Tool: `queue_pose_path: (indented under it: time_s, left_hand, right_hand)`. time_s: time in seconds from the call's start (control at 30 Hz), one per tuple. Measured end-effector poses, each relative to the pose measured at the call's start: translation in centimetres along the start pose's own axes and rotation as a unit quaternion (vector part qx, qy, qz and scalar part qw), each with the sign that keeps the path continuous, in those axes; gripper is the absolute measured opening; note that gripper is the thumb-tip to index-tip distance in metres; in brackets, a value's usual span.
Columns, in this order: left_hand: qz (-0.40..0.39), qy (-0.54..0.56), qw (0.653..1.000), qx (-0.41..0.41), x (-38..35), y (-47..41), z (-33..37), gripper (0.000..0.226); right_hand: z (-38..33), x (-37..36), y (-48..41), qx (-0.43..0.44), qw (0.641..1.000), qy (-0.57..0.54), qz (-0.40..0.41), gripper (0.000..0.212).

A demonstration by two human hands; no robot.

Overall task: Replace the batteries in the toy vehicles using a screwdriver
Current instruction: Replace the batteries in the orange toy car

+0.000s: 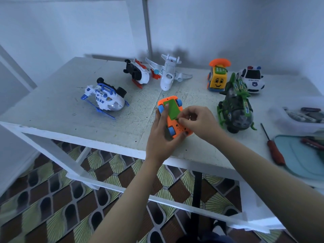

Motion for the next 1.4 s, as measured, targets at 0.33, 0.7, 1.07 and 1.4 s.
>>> queue_pose_path:
  time_s: [0.33, 0.7, 1.07, 1.4]
  left_hand:
    - [-0.012, 0.010, 1.000, 0.005, -0.2, -0.3, -0.6, 0.090]
    - [-0.027, 0.009, 1.000, 0.004, -0.2, -0.2, -0.6, 0.092]
    - [-0.060, 0.047, 0.997, 0.008, -0.4, 0.0, -0.6, 0.103]
    - [-0.079, -0.025, 0.997, -0.011, -0.8, -0.2, 0.3, 0.107]
  right_hand:
    - [-0.4, -0.4, -0.1, -0.165, 0.941, -0.296, 0.002, 0.018]
    - [0.8, -0.1, -0.1, -0.147, 0.934, -0.322, -0.041, 0.018]
    - [1.3, 1.9, 3.0, -0.140, 0.945, -0.294, 0.034, 0.012]
    - [3.3, 5.5, 8.3, -0.180, 0.971, 0.139, 0.076, 0.019]
Point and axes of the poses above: each hand's wrist, its own y-axis away from the middle knuckle, its own x-axis out of the back of the hand, z = x × y, the point moved 2 cm from there along -y, towards the middle knuckle, and after that the axes turned 13 degrees about -z, right-handed, at the moved point
